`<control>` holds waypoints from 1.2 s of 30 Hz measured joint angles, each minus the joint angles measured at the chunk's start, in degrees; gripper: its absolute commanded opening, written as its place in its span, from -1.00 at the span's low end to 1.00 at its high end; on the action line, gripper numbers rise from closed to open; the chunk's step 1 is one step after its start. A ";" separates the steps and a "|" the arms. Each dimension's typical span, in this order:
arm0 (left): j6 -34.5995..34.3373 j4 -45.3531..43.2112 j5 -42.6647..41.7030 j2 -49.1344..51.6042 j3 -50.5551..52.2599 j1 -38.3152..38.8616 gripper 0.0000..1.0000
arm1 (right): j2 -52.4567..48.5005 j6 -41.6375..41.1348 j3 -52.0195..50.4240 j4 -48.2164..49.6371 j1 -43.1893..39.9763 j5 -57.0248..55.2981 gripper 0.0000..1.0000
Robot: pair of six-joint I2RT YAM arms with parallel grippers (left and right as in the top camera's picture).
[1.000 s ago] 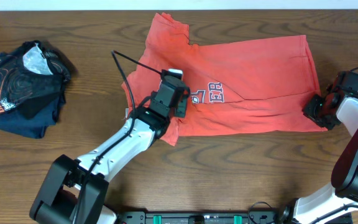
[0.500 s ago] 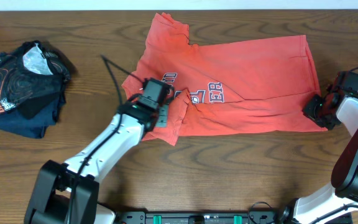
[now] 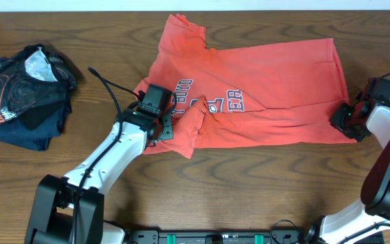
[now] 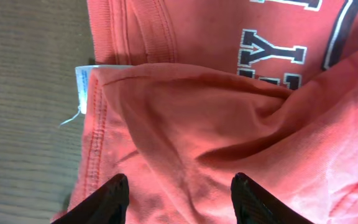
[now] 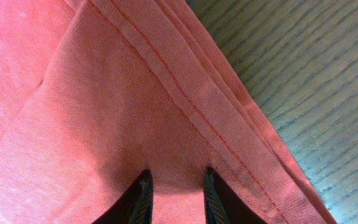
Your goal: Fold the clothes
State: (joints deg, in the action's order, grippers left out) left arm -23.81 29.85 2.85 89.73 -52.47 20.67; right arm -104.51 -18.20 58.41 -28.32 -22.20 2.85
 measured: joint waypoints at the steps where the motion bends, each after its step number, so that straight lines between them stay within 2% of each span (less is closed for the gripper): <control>1: -0.44 -0.04 -0.13 0.09 0.00 0.00 0.08 | 0.00 0.00 0.00 0.00 0.00 0.00 -0.47; 10: -4.59 -0.09 -0.98 4.26 0.00 0.00 0.06 | 0.00 0.00 0.00 0.02 0.00 0.02 -0.46; 17: -6.62 -0.31 -1.25 6.49 0.04 0.00 -0.88 | 0.00 0.02 0.00 0.00 0.00 0.00 -0.46; 28: -6.38 -3.32 -1.20 6.05 -0.15 -2.08 -0.88 | 0.00 0.02 0.00 0.00 0.00 0.00 -0.46; 36: -6.38 -13.16 -1.18 2.49 -1.79 -8.48 -0.88 | 0.00 0.02 0.00 0.00 0.00 -0.09 -0.46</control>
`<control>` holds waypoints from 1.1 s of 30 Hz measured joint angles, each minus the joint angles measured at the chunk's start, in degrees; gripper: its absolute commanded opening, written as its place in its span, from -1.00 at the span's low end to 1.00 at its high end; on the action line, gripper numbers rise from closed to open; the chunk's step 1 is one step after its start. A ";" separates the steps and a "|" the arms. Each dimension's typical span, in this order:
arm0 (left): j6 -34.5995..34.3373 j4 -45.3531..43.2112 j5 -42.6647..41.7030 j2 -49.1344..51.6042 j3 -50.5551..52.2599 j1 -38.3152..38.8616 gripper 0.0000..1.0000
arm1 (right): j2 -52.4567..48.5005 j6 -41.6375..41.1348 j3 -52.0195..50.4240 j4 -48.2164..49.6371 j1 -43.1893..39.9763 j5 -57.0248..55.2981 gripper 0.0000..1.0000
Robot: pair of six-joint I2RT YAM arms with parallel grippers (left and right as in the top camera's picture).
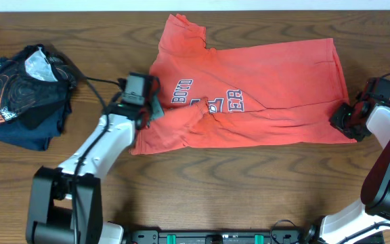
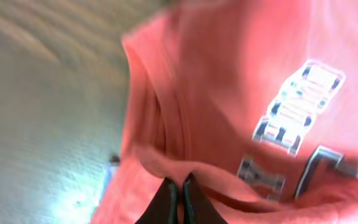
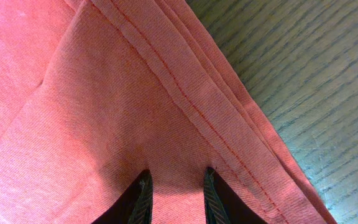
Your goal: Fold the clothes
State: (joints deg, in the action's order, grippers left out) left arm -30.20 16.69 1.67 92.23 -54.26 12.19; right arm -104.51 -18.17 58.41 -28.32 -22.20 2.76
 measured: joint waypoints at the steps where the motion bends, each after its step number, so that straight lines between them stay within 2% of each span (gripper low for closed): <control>1: 0.00 -0.61 0.00 -0.07 -0.04 -0.44 -0.86 | 0.00 0.00 0.00 0.00 0.00 0.00 -0.46; 2: 0.02 -1.01 0.00 -0.09 -0.07 -0.76 -0.71 | 0.00 0.00 0.00 0.00 0.00 0.00 -0.46; 3: 0.24 -1.33 0.02 -0.09 -0.07 -0.90 -0.36 | 0.00 0.00 0.00 0.00 0.00 0.00 -0.46; 4: 0.46 -1.64 -0.04 -0.09 -0.07 -0.96 -0.16 | 0.00 0.00 0.00 0.00 0.00 0.00 -0.46; 6: 0.48 -1.97 0.00 -0.09 -0.07 -1.07 0.05 | 0.00 0.00 0.00 0.00 0.00 -0.02 -0.46; 8: 0.39 -1.38 -0.04 -0.09 -0.07 -1.11 0.15 | 0.00 0.00 0.00 0.00 0.00 0.00 -0.46; 12: 0.35 1.49 -0.02 -0.09 -0.09 -1.16 0.13 | 0.00 0.00 0.00 0.00 0.00 0.00 -0.46; 15: 0.61 2.29 -1.97 -0.09 -0.09 -1.16 -0.25 | 0.00 0.00 0.00 0.00 0.00 0.00 -0.46; 19: 2.12 2.38 -7.85 -0.09 -0.09 -0.72 -0.53 | 0.00 0.00 0.00 0.00 0.00 -0.02 -0.47; 26: 7.15 2.32 -12.59 -0.09 -0.09 3.15 -0.56 | 0.00 0.00 0.00 -0.04 0.00 -0.11 -0.49; 33: 9.35 3.34 -10.10 2.21 1.03 3.30 -0.56 | 0.00 0.00 0.00 -0.11 0.00 -0.22 -0.49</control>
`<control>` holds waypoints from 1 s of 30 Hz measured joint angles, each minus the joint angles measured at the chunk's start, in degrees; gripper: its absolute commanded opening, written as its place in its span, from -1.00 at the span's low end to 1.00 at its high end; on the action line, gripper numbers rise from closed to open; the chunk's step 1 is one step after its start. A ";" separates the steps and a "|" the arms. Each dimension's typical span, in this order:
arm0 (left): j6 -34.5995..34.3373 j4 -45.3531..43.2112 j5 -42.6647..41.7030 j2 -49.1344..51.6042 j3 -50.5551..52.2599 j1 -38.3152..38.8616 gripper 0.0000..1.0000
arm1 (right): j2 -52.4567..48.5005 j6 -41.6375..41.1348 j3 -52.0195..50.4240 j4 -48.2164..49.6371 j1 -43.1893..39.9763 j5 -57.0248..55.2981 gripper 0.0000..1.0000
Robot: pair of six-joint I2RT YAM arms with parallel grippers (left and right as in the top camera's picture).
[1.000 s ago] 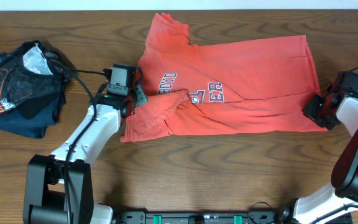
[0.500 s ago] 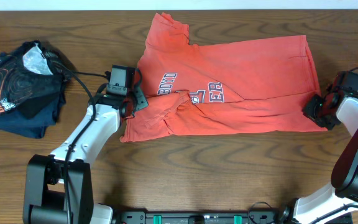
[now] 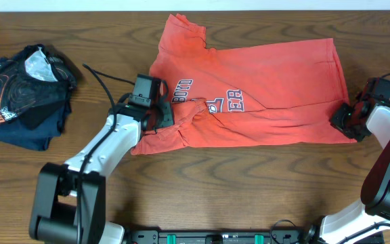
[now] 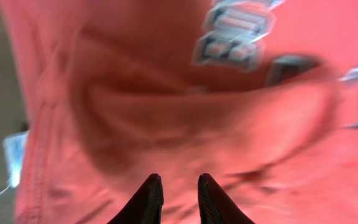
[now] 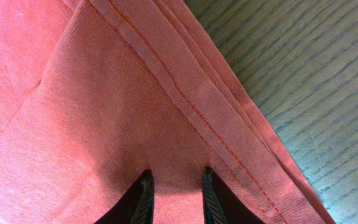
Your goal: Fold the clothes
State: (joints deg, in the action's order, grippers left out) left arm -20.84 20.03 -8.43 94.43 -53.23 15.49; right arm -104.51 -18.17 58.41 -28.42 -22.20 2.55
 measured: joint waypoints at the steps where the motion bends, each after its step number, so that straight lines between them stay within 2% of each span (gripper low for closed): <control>1: 0.11 0.24 0.79 0.68 0.63 -0.13 -0.56 | 0.00 0.00 0.00 -0.02 0.00 0.00 -0.49; 10: 0.33 2.19 3.50 4.57 1.60 -1.18 -0.54 | 0.07 -0.02 0.44 -3.45 0.00 -1.05 -0.46; 15: -0.63 11.02 3.96 4.96 -0.04 -1.20 -0.54 | 0.42 -1.99 0.68 -10.05 -0.04 -6.03 -0.59; 21: -4.11 25.29 3.17 5.11 -0.31 -1.20 -0.54 | 0.55 -5.84 0.76 -17.84 -2.16 -8.57 -0.88; 30: -5.95 33.31 1.33 5.73 0.79 -1.20 -0.56 | 0.81 -7.85 -0.79 -24.24 -8.94 -8.61 -0.89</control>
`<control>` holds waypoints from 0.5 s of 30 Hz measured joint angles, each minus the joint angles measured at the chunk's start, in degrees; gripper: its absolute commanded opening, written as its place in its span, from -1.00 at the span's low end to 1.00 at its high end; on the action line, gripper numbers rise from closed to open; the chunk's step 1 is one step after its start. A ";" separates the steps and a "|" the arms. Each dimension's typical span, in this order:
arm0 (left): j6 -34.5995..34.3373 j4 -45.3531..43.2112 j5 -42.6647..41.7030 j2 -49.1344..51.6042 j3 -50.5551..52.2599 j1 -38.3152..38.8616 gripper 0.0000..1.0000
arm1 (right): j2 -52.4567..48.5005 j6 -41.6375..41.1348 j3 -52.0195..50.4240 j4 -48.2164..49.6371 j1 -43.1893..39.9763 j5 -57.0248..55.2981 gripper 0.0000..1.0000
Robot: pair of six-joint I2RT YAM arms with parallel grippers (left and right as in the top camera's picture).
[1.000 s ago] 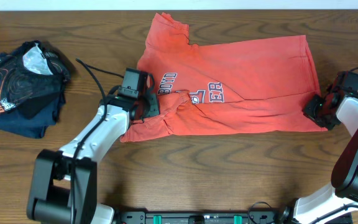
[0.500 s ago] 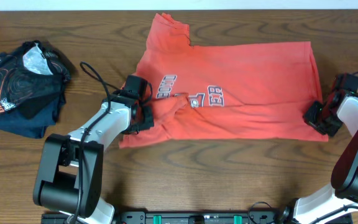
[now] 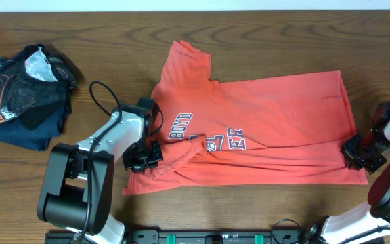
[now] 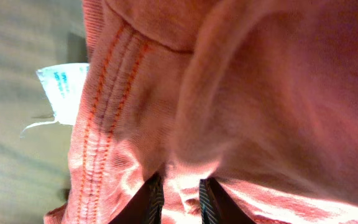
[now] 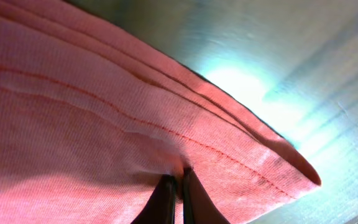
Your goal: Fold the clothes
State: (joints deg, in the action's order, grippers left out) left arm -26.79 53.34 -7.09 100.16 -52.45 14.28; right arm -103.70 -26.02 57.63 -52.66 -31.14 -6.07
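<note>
An orange T-shirt [image 3: 269, 122] with dark lettering lies spread on the wooden table, neck to the left and hem to the right. My left gripper [image 3: 143, 156] sits on its crumpled lower-left part. In the left wrist view my left gripper [image 4: 180, 198] has a bunch of cloth pinched between its narrowly parted fingers, beside a stitched seam and a white label [image 4: 64, 90]. My right gripper [image 3: 359, 150] is at the lower-right hem corner. The right wrist view shows my right gripper [image 5: 178, 186] shut tight on the shirt's hem.
A pile of dark folded clothes [image 3: 22, 95] lies at the far left of the table [image 3: 249, 210]. A black cable [image 3: 100, 91] loops from the left arm over the wood between the pile and the shirt.
My right gripper, then open on the hem, is now shut on it. The whole shirt lies nearer the front edge. My left gripper sits lower on the shirt's left side.
At first both grippers were open, the left over a folded-over flap at the shirt's left, the right on the hem. Then the left was shut on cloth at the left edge with the flap drawn out. Later its jaws stood slightly apart over crumpled cloth. Now both pinch the shirt.
</note>
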 measured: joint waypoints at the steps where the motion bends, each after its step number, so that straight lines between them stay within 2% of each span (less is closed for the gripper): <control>1: -0.04 0.72 0.02 0.00 0.26 -0.02 -0.56 | 0.15 -0.11 -0.22 0.02 -0.20 -0.02 -0.89; 7: -0.26 3.39 1.09 -2.03 1.60 -0.17 -0.56 | 1.27 -0.28 -1.99 0.74 -1.16 -0.42 -0.91; 13: -0.24 2.93 1.75 -12.79 1.90 -0.33 -0.55 | 2.69 -0.37 -2.86 1.66 -1.16 -0.22 -0.87; 15: -0.09 1.77 1.81 -17.53 1.90 -0.33 -0.45 | 3.52 -0.37 -3.39 1.97 -1.38 0.00 -0.83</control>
State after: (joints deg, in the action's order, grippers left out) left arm -26.87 55.11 -5.28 82.63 -50.54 13.96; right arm -100.18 -26.39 54.24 -50.70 -32.51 -6.07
